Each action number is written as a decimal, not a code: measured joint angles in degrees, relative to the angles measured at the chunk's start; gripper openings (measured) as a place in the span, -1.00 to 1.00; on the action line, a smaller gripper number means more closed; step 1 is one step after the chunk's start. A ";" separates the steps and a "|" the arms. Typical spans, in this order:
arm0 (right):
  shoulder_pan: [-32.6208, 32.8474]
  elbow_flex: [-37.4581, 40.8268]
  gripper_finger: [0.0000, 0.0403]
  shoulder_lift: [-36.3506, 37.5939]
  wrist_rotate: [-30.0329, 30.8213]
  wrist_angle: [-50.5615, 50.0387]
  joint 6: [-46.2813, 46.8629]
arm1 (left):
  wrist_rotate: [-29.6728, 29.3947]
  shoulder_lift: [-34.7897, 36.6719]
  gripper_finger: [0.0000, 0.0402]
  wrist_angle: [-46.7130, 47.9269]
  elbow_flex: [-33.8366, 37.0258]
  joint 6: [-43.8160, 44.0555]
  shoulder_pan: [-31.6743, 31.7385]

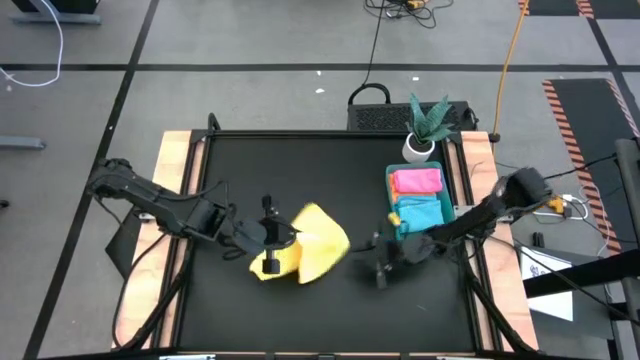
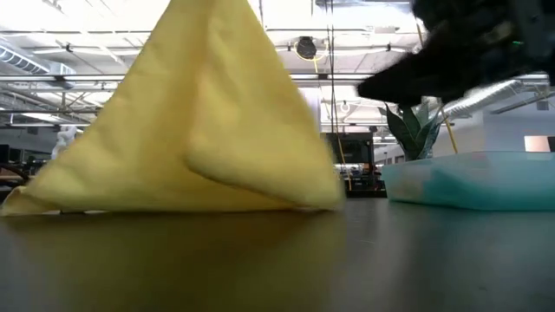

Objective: Fold microfiber towels
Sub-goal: Fold the yellow microfiber cloth

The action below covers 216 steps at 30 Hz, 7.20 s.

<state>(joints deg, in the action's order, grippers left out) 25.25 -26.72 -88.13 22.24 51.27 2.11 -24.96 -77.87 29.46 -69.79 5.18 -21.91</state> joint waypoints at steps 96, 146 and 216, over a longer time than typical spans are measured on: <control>-1.20 -44.53 -0.99 -17.17 5.69 -46.47 -2.60 | -6.34 1.00 -0.90 11.24 11.82 25.21 -5.85; -23.69 -0.90 -0.86 -5.40 9.79 -2.22 9.57 | -23.12 5.71 -0.68 -28.29 43.50 16.44 11.16; 12.12 -23.06 -0.41 -17.27 9.92 -46.15 16.79 | 5.38 -9.18 -0.96 -43.93 43.79 24.53 -22.25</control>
<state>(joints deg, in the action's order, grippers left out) 37.37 -49.78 -105.41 32.15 5.11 18.90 -19.57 -87.05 -14.47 -26.00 29.70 -44.16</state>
